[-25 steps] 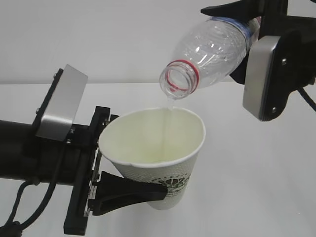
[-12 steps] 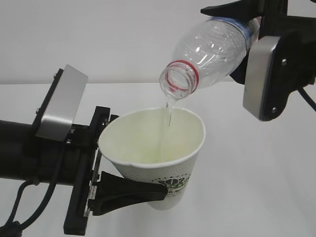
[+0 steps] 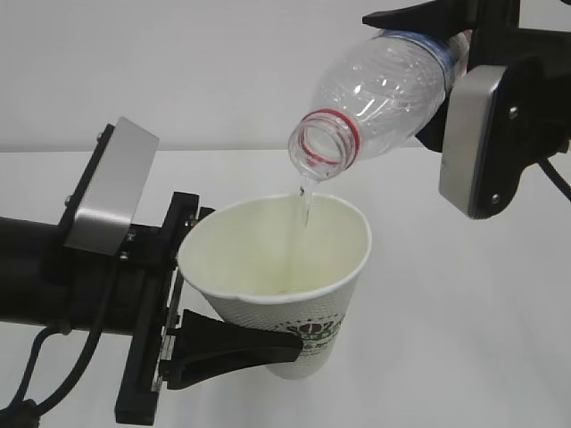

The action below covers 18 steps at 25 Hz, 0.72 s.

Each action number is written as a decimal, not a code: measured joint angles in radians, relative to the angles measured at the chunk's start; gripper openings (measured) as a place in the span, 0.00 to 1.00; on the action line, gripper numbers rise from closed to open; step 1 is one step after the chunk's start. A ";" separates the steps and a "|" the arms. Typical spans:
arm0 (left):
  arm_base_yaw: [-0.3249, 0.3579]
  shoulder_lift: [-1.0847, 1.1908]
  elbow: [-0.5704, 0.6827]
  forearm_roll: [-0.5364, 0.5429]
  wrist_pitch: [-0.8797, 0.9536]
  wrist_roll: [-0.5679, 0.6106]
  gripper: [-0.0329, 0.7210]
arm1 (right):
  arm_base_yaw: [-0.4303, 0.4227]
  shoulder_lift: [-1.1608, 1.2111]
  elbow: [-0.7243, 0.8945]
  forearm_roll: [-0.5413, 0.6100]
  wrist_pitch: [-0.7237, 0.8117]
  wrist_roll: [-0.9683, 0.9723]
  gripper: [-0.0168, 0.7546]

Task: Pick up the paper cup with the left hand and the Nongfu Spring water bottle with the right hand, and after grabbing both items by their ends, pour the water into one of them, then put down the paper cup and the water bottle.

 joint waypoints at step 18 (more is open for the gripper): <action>0.000 0.000 0.000 0.000 0.000 0.000 0.67 | 0.000 0.000 0.000 0.000 0.000 -0.002 0.63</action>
